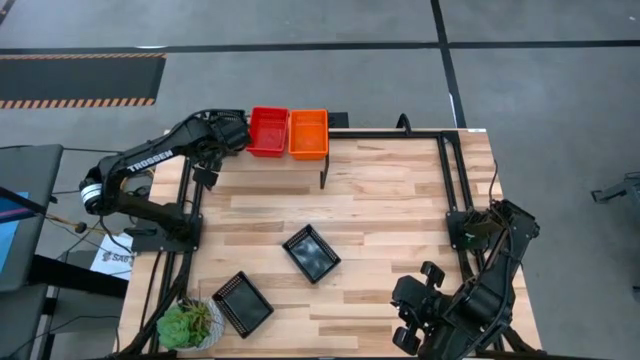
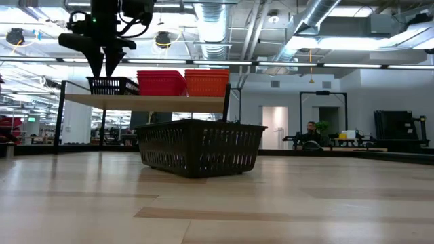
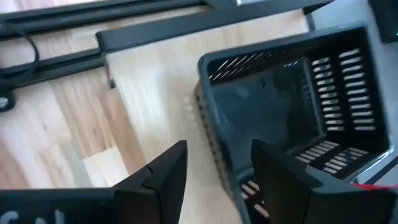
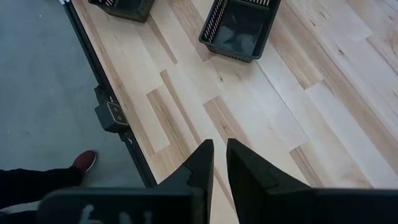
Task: Stack baskets on shelf by color
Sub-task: Stack the right black bin on top of the other black bin on the shelf
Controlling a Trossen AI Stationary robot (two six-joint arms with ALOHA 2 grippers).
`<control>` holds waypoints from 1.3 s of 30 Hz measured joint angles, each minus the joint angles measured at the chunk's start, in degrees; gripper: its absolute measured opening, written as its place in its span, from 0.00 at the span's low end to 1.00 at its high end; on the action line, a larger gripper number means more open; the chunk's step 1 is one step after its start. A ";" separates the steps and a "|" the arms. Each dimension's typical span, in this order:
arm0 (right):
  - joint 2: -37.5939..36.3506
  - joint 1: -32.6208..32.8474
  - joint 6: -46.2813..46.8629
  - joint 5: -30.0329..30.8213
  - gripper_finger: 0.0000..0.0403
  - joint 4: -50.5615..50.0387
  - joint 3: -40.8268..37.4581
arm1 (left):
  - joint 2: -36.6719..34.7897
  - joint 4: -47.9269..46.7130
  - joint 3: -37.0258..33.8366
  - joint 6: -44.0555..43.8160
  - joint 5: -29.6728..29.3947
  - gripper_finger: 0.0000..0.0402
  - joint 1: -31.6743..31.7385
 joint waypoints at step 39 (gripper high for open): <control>0.00 0.00 -0.20 -0.18 0.17 0.00 0.00 | -0.08 12.48 13.57 84.81 12.60 0.41 -22.02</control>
